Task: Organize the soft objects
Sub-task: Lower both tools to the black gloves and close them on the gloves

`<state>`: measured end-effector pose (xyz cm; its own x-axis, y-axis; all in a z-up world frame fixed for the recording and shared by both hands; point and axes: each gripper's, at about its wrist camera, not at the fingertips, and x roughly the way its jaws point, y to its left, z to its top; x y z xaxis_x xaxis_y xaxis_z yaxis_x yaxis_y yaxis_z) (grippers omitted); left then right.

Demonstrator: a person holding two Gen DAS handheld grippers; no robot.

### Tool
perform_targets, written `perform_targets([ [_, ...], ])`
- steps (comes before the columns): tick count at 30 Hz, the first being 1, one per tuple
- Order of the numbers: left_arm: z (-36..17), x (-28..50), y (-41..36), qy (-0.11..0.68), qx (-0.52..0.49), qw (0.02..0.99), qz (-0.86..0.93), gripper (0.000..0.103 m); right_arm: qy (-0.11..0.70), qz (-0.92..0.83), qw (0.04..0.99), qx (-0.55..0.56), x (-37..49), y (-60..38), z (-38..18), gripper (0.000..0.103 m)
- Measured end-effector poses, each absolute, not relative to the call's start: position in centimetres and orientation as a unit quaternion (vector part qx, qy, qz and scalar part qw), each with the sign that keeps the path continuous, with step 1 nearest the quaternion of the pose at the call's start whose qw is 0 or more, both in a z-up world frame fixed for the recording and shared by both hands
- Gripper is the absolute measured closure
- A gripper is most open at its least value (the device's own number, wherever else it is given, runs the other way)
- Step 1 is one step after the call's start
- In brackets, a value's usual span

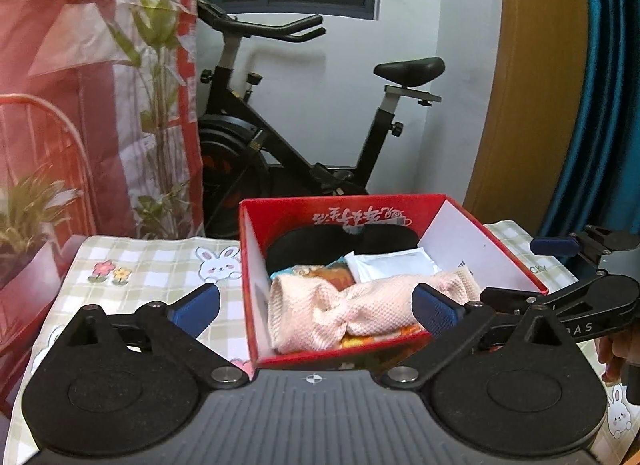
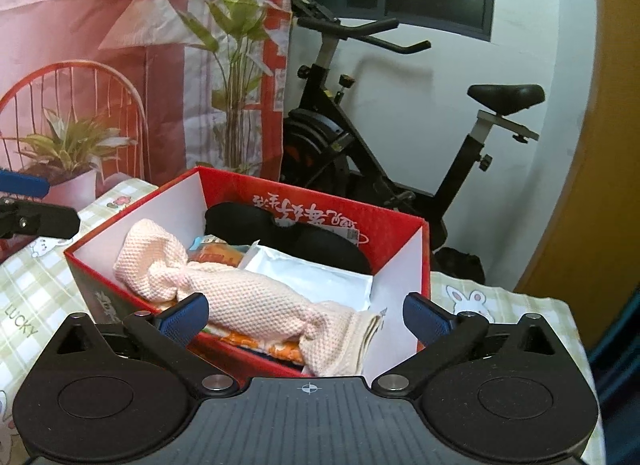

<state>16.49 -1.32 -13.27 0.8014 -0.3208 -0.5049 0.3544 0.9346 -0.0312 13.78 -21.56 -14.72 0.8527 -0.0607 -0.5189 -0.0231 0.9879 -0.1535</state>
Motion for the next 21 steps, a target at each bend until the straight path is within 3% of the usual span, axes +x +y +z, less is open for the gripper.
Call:
perform_targets([
  [21,-17.2,12.7,-1.9,0.296,0.035,0.941,-0.159,0.000,0.265,-0.034,0.963,-0.038,9.6,-22.0,-19.2,0.001],
])
